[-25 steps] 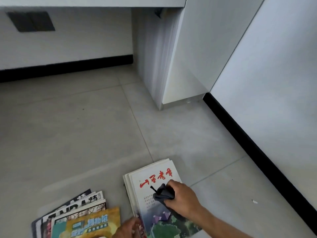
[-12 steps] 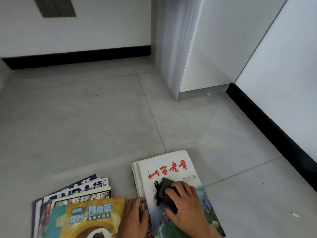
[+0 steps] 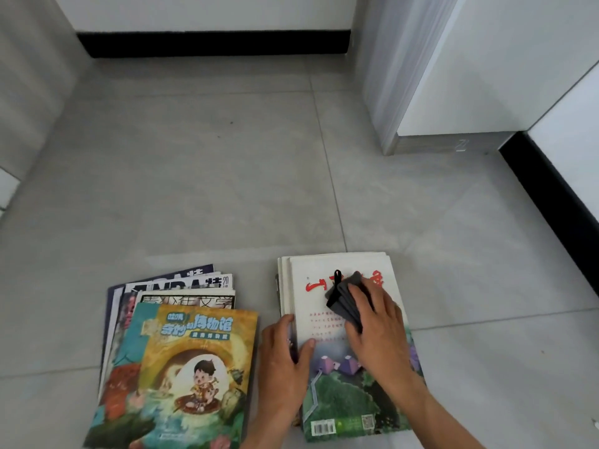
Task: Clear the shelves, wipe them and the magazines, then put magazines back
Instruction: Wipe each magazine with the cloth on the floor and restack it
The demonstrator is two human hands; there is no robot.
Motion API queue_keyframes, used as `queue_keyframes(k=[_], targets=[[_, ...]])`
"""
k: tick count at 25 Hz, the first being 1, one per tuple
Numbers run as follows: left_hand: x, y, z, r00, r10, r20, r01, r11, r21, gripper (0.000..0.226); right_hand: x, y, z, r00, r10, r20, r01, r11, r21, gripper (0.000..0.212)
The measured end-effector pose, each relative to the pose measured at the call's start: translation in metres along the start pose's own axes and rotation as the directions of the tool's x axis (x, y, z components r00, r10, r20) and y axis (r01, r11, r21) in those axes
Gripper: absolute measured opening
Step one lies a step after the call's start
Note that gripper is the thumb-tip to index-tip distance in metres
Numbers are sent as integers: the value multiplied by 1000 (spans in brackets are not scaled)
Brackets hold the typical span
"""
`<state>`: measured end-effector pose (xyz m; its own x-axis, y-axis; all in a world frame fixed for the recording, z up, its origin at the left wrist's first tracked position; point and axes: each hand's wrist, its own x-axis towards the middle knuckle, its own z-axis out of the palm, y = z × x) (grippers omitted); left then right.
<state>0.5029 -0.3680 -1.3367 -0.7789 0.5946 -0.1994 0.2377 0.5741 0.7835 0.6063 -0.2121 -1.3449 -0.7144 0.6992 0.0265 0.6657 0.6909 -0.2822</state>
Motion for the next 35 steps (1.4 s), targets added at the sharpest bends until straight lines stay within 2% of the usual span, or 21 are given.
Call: queue_keyframes(k=[2,7,11,12,15,16,17,19,20,21,23,25,26,27,28,29,30,31,32,34,35], targets=[[1,-1,2,999,44,9,-44,998,36,55,-3,-12,11,998,46,-52,-45,999,18,74],[7,-13,8,997,77,15,-78,997,5,59,-5,-11,17,963,-270,3,267,951,-154,63],[10,-21,11,996,88,-7,-88,996,13,66,18,5,9,992,55,-115,-69,991,-115,57],[10,-21,12,996,92,-19,-92,996,11,66,13,-4,15,990,32,-136,-49,991,-122,58],[10,-22,12,994,103,-24,-104,993,-54,61,-5,-17,20,909,-416,7,411,896,-169,65],[10,-22,11,994,105,-13,-106,992,-66,60,1,-7,16,879,-477,25,473,861,-187,64],[11,-23,10,994,108,-2,-108,992,-68,59,9,4,11,898,-441,14,436,881,-183,60],[11,-24,11,995,92,27,-91,994,-64,60,27,18,5,992,-55,-113,48,997,-66,53],[11,-25,10,996,88,34,-86,994,-62,61,27,13,5,978,129,-162,-129,992,9,53],[10,-25,10,995,96,25,-94,994,-63,61,25,1,10,964,182,-192,-181,983,23,53],[10,-25,11,992,124,-7,-124,990,-62,59,9,-26,22,984,-110,-143,102,993,-63,54],[11,-28,13,994,112,-8,-113,990,-81,58,-2,-24,24,888,-460,-9,455,882,-126,57],[10,-29,13,995,100,-4,-100,991,-89,58,4,-13,20,870,-493,15,490,861,-139,58],[9,-29,12,996,88,6,-87,992,-93,57,13,-2,18,919,-393,1,390,911,-134,58],[8,-29,12,997,76,11,-75,993,-94,56,22,6,14,984,-165,-61,160,984,-81,57],[7,-28,13,998,65,5,-64,993,-97,56,28,5,12,990,49,-134,-50,999,1,56],[7,-28,15,998,57,-10,-58,993,-103,55,33,-4,14,976,133,-175,-129,991,36,55],[6,-27,17,999,47,-22,-49,993,-112,55,36,-21,18,985,65,-162,-60,998,34,55],[6,-26,18,999,37,-26,-40,992,-123,54,33,-36,24,983,-142,-113,143,990,-2,56],[5,-25,19,1000,14,-26,-17,990,-143,52,37,-42,27,847,-531,-5,530,846,-57,59],[4,-25,19,1000,-2,-29,-2,990,-141,51,46,-35,24,830,-558,12,558,828,-57,59]])
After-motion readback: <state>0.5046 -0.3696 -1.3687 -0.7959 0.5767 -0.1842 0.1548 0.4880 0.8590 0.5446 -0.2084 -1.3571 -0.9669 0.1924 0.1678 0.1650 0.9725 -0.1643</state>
